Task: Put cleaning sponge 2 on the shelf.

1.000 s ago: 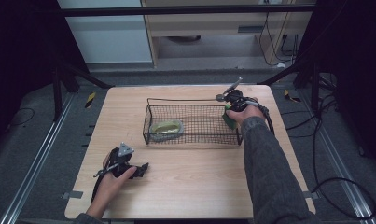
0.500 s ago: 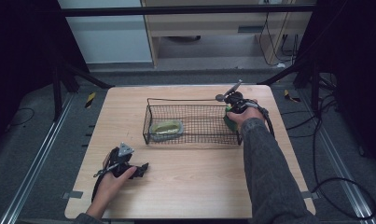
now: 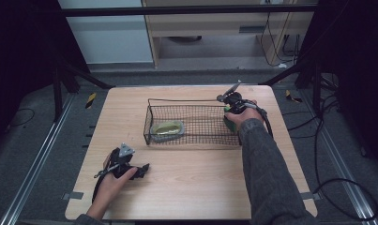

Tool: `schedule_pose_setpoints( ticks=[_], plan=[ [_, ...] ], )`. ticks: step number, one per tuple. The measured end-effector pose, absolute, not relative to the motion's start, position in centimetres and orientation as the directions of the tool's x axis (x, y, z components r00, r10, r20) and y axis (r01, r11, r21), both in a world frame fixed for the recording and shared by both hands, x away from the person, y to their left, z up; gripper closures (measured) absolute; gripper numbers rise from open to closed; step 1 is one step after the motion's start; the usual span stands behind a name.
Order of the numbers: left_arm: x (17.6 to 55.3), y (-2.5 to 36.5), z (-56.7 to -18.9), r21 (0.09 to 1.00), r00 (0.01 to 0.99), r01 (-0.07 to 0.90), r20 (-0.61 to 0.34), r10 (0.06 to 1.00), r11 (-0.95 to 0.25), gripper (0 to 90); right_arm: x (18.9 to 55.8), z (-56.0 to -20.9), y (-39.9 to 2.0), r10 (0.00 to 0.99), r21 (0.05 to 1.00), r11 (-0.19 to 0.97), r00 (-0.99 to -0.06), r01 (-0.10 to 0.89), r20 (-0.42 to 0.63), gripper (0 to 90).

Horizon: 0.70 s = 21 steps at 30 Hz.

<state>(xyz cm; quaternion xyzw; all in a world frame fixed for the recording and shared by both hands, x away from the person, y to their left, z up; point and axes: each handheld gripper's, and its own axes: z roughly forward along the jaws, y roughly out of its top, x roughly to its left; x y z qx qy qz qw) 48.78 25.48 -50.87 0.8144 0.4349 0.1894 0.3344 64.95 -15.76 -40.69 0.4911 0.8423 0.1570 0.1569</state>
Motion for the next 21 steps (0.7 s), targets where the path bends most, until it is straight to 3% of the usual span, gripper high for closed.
schedule_pose_setpoints(
  ticks=[21],
  plan=[
    [48.8, 25.5, -50.9, 0.71, 0.548, 0.583, 0.017, 0.836, -0.397, 0.0, 62.9, -39.2, -14.0, 0.862, 0.446, 0.473, -0.504, 0.76, -0.056, 43.8]
  ],
)
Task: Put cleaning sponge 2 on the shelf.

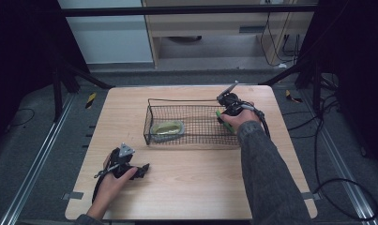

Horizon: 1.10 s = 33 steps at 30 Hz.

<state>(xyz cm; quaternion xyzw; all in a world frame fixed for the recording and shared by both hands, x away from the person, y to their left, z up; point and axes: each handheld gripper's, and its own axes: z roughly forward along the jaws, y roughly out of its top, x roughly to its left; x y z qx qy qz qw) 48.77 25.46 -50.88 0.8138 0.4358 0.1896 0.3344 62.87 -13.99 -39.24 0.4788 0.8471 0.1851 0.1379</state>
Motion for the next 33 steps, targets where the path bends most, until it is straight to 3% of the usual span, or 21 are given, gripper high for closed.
schedule_pose_setpoints(
  ticks=[17, 27, 33],
  plan=[
    [48.8, 25.4, -50.9, 0.71, 0.547, 0.583, 0.017, 0.837, -0.396, 0.0, 61.8, -38.2, -13.3, 0.855, 0.489, 0.473, -0.515, 0.732, -0.057, 30.9],
    [48.8, 25.4, -50.9, 0.71, 0.546, 0.583, 0.018, 0.838, -0.395, 0.0, 60.9, -37.8, -14.1, 0.863, 0.554, 0.44, -0.503, 0.706, -0.045, 8.6],
    [48.8, 25.4, -50.9, 0.71, 0.545, 0.583, 0.017, 0.838, -0.394, 0.0, 60.4, -37.4, -15.2, 0.88, 0.592, 0.409, -0.472, 0.695, -0.054, 6.7]
  ],
)
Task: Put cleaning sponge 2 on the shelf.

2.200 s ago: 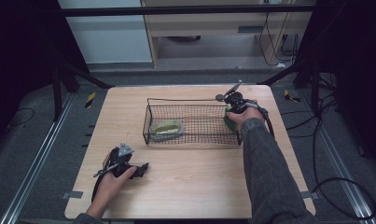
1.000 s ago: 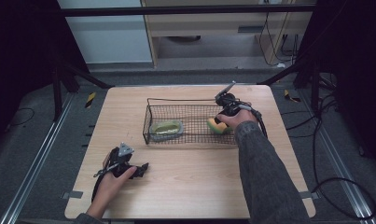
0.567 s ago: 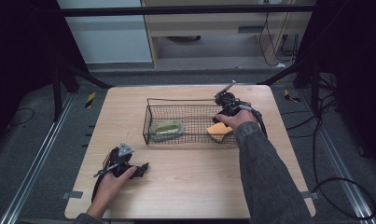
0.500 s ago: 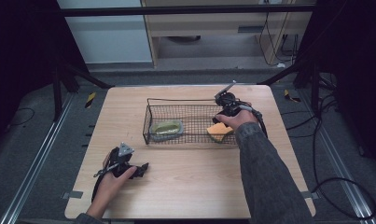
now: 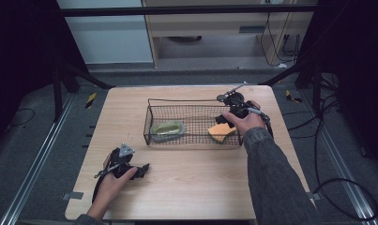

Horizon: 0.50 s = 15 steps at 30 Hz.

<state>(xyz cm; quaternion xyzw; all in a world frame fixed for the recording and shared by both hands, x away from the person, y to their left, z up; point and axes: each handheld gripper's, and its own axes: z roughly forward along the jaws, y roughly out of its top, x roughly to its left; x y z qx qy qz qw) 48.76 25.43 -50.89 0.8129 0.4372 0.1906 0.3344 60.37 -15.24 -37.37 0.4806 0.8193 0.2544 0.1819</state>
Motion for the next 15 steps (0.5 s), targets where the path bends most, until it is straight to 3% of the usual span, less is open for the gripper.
schedule_pose_setpoints(
  ticks=[15],
  plan=[
    [48.8, 25.4, -50.9, 0.711, 0.543, 0.584, 0.017, 0.839, -0.393, 0.0, 55.7, -37.0, -20.4, 0.91, 0.679, 0.33, -0.413, 0.655, -0.044, 11.1]
  ],
)
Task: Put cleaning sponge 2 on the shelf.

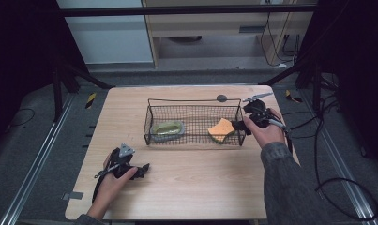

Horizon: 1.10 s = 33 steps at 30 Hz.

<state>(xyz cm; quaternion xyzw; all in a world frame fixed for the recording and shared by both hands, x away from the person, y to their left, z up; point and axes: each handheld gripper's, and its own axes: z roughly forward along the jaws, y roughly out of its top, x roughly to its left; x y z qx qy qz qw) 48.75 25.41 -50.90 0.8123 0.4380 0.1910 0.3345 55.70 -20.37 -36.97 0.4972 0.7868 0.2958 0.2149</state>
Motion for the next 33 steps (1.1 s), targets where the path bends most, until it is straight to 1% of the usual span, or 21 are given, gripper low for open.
schedule_pose_setpoints(
  ticks=[3, 5, 10, 11, 15, 16, 17, 20, 25, 29, 31, 33],
  plan=[
    [48.8, 25.4, -50.9, 0.711, 0.543, 0.584, 0.017, 0.84, -0.392, 0.0, 54.8, -37.2, -21.2, 0.912, 0.69, 0.319, -0.408, 0.65, -0.037, 11.2],
    [48.8, 25.4, -50.9, 0.71, 0.543, 0.584, 0.017, 0.84, -0.392, 0.0, 53.4, -38.0, -22.4, 0.917, 0.691, 0.309, -0.397, 0.653, -0.035, 11.2],
    [48.8, 25.4, -50.9, 0.711, 0.54, 0.585, 0.018, 0.841, -0.391, 0.0, 51.8, -39.3, -24.0, 0.927, 0.699, 0.284, -0.375, 0.656, -0.024, 11.1],
    [48.8, 25.4, -50.9, 0.71, 0.539, 0.585, 0.018, 0.842, -0.391, 0.0, 51.1, -40.3, -24.6, 0.93, 0.699, 0.275, -0.366, 0.66, -0.021, 10.8],
    [48.8, 25.4, -50.9, 0.71, 0.539, 0.586, 0.018, 0.842, -0.39, 0.0, 50.2, -42.5, -25.6, 0.936, 0.69, 0.277, -0.349, 0.669, -0.038, 10.6],
    [48.8, 25.4, -50.9, 0.71, 0.539, 0.586, 0.018, 0.842, -0.39, 0.0, 50.2, -42.5, -25.6, 0.936, 0.69, 0.277, -0.349, 0.669, -0.038, 10.6],
    [48.8, 25.4, -50.9, 0.71, 0.539, 0.586, 0.018, 0.842, -0.39, 0.0, 49.9, -43.6, -25.9, 0.943, 0.692, 0.264, -0.331, 0.672, -0.038, 10.9],
    [48.8, 25.4, -50.9, 0.71, 0.539, 0.586, 0.018, 0.842, -0.39, 0.0, 49.9, -45.3, -26.4, 0.95, 0.696, 0.246, -0.309, 0.675, -0.036, 11.1],
    [48.8, 25.4, -50.9, 0.71, 0.539, 0.586, 0.018, 0.842, -0.39, 0.0, 50.3, -48.0, -27.0, 0.964, 0.691, 0.205, -0.266, 0.693, -0.019, 10.8],
    [48.8, 25.4, -50.9, 0.711, 0.539, 0.586, 0.018, 0.842, -0.39, 0.0, 50.7, -49.8, -27.3, 0.976, 0.697, 0.165, -0.215, 0.698, -0.016, 10.8],
    [48.8, 25.4, -50.9, 0.71, 0.539, 0.586, 0.018, 0.842, -0.39, 0.0, 50.8, -50.5, -27.4, 0.982, 0.707, 0.143, -0.189, 0.692, -0.013, 10.6],
    [48.8, 25.4, -50.9, 0.71, 0.539, 0.586, 0.018, 0.842, -0.39, 0.0, 50.9, -51.1, -27.6, 0.987, 0.733, 0.11, -0.162, 0.671, 0.0, 8.2]
  ],
)
